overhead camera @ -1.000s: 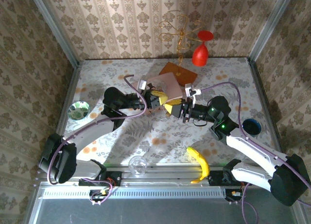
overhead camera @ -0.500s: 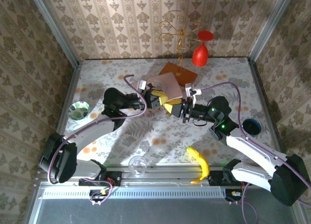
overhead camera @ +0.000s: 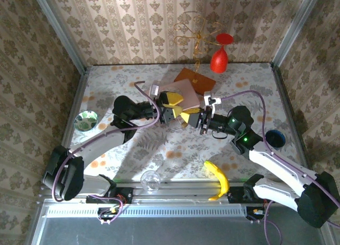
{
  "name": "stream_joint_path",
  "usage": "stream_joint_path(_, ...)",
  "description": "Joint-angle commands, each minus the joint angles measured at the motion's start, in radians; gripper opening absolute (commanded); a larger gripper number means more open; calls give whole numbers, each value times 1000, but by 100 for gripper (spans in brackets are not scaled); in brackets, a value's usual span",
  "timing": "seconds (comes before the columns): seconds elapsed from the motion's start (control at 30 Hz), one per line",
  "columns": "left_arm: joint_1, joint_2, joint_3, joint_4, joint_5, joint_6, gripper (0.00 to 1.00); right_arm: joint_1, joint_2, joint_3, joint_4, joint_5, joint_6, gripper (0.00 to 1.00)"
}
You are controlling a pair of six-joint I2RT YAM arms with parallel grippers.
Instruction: Unlock the padlock with the key
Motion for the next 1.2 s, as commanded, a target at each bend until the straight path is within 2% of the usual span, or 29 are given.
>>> stream_joint_path(0.0, 21, -93, -30, -134, -153, 73, 100, 2, -51, 18, -172, 121, -48, 0)
stream_joint_path(0.07, 17, -170, -31, -327, -303, 170, 100, -5, -72, 28, -293, 183, -50, 0)
stream_joint_path(0.2, -30, -291, 32, -798, -692, 348, 100, -39, -88, 60, -530, 223, -19, 0)
stream_joint_path(0.27, -50, -303, 74, -980, -869, 342, 100, -66, -82, 76, -631, 224, 9, 0)
stream_joint_path(0.4, -63, -255, 89, -1137, -1004, 246, 100, -121, -64, 97, -773, 191, 26, 0)
stream_joint_path(0.6, -134, -66, 72, -1109, -1000, 78, 100, -193, -13, 93, -864, 115, 8, 0)
stream_joint_path(0.73, -178, 105, 154, -1178, -998, 18, 100, -218, 45, 52, -815, 15, -10, 0)
stream_joint_path(0.83, -212, 201, 230, -1234, -1012, 1, 99, -223, 91, 40, -817, -3, -47, 0)
stream_joint_path(0.93, -229, 278, 296, -1273, -1019, -25, 93, -225, 131, 29, -801, -19, -63, 0)
stream_joint_path(1.17, -238, 380, 337, -1238, -1008, -71, 81, -238, 191, 6, -770, -31, -84, 0)
